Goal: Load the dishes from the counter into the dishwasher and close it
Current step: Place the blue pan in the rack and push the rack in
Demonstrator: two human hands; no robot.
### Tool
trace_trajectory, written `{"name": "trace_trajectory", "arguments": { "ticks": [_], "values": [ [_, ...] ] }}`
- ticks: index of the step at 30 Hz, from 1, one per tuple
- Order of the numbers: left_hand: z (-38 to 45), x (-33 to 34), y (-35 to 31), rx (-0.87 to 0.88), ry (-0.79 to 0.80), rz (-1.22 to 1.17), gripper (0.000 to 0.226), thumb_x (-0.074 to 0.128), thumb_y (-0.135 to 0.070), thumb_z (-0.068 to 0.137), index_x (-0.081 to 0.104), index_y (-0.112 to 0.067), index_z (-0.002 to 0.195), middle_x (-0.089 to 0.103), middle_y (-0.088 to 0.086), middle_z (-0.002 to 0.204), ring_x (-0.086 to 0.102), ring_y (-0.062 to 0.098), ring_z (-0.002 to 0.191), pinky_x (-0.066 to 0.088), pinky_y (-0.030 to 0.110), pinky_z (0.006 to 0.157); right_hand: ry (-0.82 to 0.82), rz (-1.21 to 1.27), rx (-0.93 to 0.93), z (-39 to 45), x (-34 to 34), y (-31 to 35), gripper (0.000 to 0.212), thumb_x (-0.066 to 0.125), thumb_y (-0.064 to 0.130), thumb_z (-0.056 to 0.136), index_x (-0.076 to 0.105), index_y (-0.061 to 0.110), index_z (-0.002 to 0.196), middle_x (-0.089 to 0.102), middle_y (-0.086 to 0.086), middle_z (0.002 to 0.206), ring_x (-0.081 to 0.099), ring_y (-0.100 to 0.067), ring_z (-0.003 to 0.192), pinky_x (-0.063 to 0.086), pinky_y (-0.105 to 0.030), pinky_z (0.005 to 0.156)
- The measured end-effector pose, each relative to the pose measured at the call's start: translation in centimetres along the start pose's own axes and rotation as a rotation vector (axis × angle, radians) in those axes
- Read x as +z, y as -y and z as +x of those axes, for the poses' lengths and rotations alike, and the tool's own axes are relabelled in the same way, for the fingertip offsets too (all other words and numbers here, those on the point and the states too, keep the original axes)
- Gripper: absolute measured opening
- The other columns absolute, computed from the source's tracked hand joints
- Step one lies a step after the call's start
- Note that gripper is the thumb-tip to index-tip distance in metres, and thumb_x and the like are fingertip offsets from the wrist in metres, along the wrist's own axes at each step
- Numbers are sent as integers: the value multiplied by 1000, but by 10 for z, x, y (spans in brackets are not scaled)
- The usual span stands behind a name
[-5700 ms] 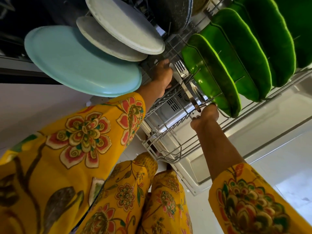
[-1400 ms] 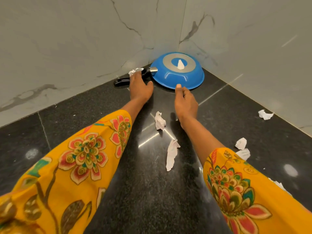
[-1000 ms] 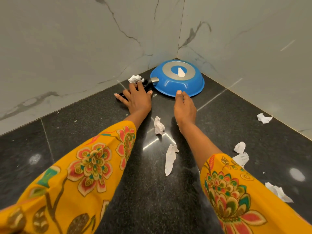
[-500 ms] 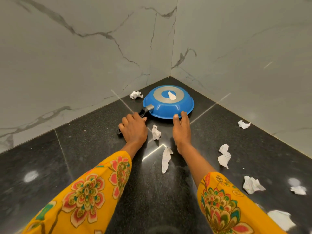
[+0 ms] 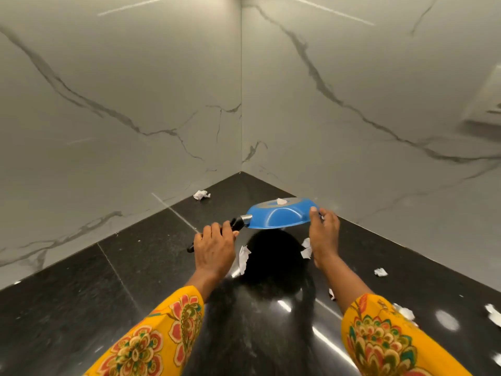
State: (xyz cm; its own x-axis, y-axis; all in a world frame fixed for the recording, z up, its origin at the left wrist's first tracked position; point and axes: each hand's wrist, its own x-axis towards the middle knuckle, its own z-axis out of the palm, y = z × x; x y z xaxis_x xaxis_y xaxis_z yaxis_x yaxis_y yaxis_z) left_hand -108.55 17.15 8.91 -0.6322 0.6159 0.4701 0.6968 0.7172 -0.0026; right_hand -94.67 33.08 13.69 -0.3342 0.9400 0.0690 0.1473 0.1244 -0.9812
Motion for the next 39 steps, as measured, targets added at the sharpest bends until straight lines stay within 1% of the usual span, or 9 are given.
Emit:
{"name": "trace_trajectory", "arguments": {
  "ticks": [5,9,14,19,23,30,33,36,39],
  "values": [
    [-44,-33,-23,124,-83,-83,46,33,-37,88,69,-9,91,61,8,69,56,24,55,42,32,48,-87,216,184,-30,-73,7,25,47,40,94,56,18,99,57,-13,117,56,-23,96,46,-40,89],
    [-90,-54,-33,263,-152,-122,44,34,-38,88,70,-12,90,62,5,71,58,23,57,43,32,48,-167,532,424,-77,-133,10,13,47,10,94,49,11,81,55,-12,86,56,-22,69,48,-35,58],
    [-157,-85,-52,368,-90,-186,41,35,-39,87,69,-16,86,60,0,68,57,21,57,43,30,49,-329,703,548,-148,-197,-1,20,33,-10,87,42,5,77,50,-15,87,55,-26,70,53,-48,78],
    [-218,-119,-82,341,5,-326,44,35,-38,87,69,-12,97,63,5,76,62,28,68,51,38,65,-430,850,525,-235,-253,2,21,35,-7,93,45,6,80,50,-9,74,58,-22,54,49,-36,36],
    [-254,-152,-118,201,189,-534,33,47,-32,96,62,-12,117,61,10,115,51,31,113,25,41,108,-503,886,477,-290,-288,7,19,38,-3,93,47,6,79,55,-12,81,56,-25,66,52,-46,80],
    [-308,-218,-196,-543,495,-1178,46,53,-28,95,41,-7,134,26,19,144,30,38,129,28,40,106,-663,914,403,-354,-343,11,13,44,5,95,52,7,85,59,-12,95,59,-24,74,50,-43,79],
    [-329,-233,-226,-860,781,-1540,50,52,-31,96,37,-4,134,40,20,138,48,35,121,41,42,99,-715,956,364,-375,-365,5,15,46,8,95,54,7,107,60,-13,106,59,-28,91,50,-44,83],
    [-348,-246,-249,-883,1075,-1951,38,44,-31,100,50,-4,125,64,13,109,63,24,98,50,36,83,-771,972,337,-399,-388,-4,20,48,10,93,55,8,113,61,-12,109,59,-27,97,50,-45,86],
    [-363,-257,-275,-851,1231,-2091,43,36,-36,102,51,-5,127,61,13,124,59,28,112,49,41,87,-793,980,312,-424,-411,-17,11,48,13,93,58,11,97,63,-12,107,61,-26,94,53,-42,76]
  ]
}}
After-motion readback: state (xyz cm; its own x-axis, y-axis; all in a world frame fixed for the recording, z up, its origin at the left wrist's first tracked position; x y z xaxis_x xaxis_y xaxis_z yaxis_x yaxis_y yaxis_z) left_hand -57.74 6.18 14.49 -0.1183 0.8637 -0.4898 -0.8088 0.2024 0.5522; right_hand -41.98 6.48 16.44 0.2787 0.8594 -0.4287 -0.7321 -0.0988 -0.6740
